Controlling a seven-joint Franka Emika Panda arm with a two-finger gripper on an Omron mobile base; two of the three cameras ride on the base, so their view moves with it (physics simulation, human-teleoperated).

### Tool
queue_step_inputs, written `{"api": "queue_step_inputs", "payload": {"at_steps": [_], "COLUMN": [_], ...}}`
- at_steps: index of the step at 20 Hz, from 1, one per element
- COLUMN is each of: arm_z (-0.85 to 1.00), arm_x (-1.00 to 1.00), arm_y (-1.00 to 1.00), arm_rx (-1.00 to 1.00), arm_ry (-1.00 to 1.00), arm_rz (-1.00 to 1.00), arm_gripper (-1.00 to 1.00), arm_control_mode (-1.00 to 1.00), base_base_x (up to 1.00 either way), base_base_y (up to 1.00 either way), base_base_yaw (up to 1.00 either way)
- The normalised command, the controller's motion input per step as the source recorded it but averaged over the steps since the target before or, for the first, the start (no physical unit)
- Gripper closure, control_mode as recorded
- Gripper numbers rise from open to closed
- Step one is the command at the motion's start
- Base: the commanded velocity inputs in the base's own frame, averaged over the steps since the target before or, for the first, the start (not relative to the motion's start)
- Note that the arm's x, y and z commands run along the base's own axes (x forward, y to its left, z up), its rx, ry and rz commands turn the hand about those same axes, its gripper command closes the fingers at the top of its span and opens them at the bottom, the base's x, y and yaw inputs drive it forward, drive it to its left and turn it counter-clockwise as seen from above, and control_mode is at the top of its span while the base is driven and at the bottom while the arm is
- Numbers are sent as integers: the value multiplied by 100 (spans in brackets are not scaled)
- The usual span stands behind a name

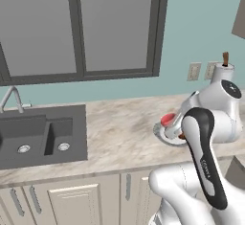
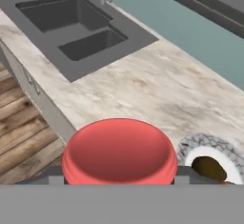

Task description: Pick the avocado and bread from the counter and place them on the plate. Then pick the jam from the cabinet and place it next to the plate. Lastly close the cabinet door.

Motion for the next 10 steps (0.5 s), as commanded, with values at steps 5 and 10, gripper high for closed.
{"api": "queue_step_inputs", "payload": {"at_steps": [5,10], "arm_z": [-30,-30], "arm_x": [0,0], "arm_y": [6,6], "arm_rx": [-24,-21], "arm_ry": [-13,-16], "arm_rz": [22,37], "arm_gripper": [100,100], "arm_control_mode": [-100,-100], "base_base_x": [0,0], "base_base_y": [0,0], "base_base_yaw": [0,0]}}
